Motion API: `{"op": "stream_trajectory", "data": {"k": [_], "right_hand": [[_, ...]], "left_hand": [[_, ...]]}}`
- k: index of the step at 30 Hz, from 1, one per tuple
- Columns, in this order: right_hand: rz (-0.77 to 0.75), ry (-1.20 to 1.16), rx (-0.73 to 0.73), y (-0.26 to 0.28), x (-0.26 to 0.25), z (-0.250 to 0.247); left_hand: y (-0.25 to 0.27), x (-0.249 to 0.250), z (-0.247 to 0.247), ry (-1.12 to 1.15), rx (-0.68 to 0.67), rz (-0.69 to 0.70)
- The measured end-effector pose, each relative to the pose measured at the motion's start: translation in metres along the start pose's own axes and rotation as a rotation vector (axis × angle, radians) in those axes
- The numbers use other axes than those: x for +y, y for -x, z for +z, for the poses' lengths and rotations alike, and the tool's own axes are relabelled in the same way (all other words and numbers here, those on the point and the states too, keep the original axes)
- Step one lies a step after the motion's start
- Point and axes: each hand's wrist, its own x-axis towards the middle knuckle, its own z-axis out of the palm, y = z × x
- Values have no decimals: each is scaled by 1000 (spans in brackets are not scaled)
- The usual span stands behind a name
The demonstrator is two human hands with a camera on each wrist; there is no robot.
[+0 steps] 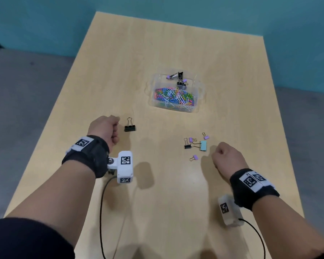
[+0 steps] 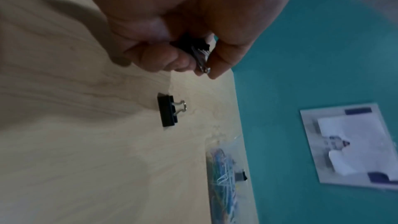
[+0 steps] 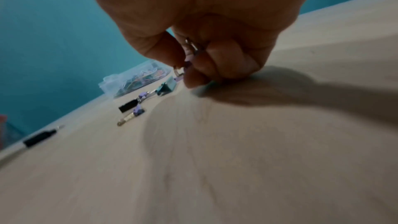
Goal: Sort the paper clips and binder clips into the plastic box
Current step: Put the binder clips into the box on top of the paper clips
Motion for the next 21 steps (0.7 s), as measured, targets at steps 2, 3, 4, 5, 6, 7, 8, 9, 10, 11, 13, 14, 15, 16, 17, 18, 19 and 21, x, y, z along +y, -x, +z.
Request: {"op": "stream_trajectory", "data": {"k": [2,3,4,5,6,7,8,9,10,11,13,14,15,16,17,18,19,21], "right_hand": [[76,-345,-43,1,9,-1],[136,-618,-78,2,13,-2],[202,-899,-113,4,18,-4],[257,-1164,-158,6,22,-7],[294,-1382,-205,10,26,-9],[312,-1531,-244,12,30,-10],[309,-1624,-281,15,33,-10],[301,-1666,-314,16,34,-9],[299,-1669,-346,16,34,-8],[308,-1665,-375,15,34,-7],[334,-1622,-385,11,28,-8],[346,-1576,-365,9,24,-7],[357,-1503,-333,7,20,-6],[354,-1408,-298,7,15,-4],[337,-1279,-265,7,10,0],[301,-1120,-234,7,6,4],[248,-942,-208,7,1,8],[106,-492,-138,7,-9,13]], "left_hand": [[-1,6,10,-72,32,41],[-2,9,13,-64,34,36],[-3,10,15,-28,14,22],[-4,11,17,28,-27,5],[-4,12,18,102,-71,-10],[-4,13,17,185,-109,-26],[-4,14,16,251,-124,-44],[-6,14,13,282,-112,-60],[-7,14,11,280,-92,-78],[-9,14,8,245,-58,-96],[-12,15,8,69,9,-70],[-14,16,10,-148,39,12],[-15,16,12,-475,74,124],[-13,16,17,-821,118,232],[-10,15,21,-1102,150,307],[-7,14,26,-1273,153,327],[-5,11,30,-1366,140,330],[-5,3,36,-1459,101,332]]}}
